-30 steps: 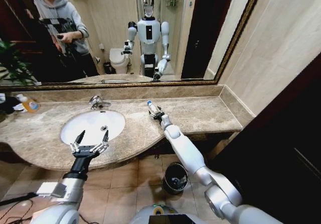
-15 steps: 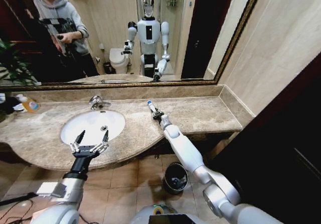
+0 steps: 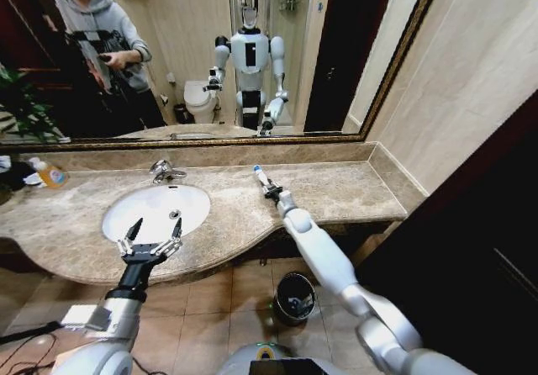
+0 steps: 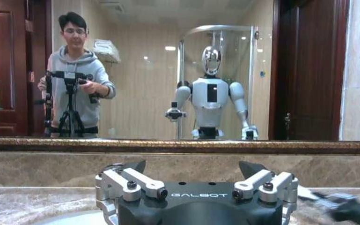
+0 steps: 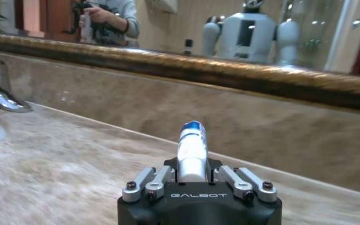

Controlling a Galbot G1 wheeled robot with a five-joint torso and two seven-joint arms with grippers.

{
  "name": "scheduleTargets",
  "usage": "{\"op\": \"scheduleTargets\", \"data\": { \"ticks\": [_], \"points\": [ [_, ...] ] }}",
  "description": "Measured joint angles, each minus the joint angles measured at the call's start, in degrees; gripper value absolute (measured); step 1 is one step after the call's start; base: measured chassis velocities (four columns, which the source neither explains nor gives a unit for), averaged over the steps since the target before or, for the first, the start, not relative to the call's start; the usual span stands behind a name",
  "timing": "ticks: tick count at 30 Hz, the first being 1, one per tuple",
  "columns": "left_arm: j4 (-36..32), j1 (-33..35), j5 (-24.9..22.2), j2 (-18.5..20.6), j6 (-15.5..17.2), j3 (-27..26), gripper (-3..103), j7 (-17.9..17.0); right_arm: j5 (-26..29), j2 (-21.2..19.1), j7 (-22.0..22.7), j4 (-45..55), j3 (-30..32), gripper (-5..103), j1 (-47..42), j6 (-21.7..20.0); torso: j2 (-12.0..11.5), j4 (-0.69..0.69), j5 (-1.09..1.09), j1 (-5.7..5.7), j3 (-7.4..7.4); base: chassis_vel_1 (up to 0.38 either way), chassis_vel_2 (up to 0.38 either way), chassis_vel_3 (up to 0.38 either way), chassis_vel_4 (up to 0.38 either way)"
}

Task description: Pick up the trash from the sink and place it in the trash bin.

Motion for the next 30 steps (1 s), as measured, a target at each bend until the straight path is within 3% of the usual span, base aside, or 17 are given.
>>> {"op": "scheduleTargets", "data": {
  "ticks": [2,11,21,30],
  "points": [
    [0.0,0.0,0.0,0.0,0.0,-0.01,100,0.0,2.47,-6.51,-0.29,8.38,3.02,27,-5.42,-1.18,0.0,0.0,-0.03,0.0,0.0,0.0,0.0,0.0,0.0],
    [0.0,0.0,0.0,0.0,0.0,0.0,100,0.01,7.36,-15.91,-0.07,26.23,11.57,27,-22.41,-1.39,0.0,-0.01,0.01,-0.02,-0.01,0.0,0.0,0.0,0.0],
    [0.0,0.0,0.0,0.01,0.0,0.0,100,0.0,7.71,-17.36,-0.14,40.55,23.72,27,-39.36,-1.28,0.0,-0.01,0.01,-0.01,-0.01,0.0,0.0,0.0,0.0],
    [0.0,0.0,0.0,0.0,0.0,-0.01,100,-0.01,5.48,-14.72,-4.97,44.27,29.21,27,-53.91,4.22,0.0,0.01,-0.02,-0.01,-0.01,0.0,0.0,0.0,0.0]
  ]
}}
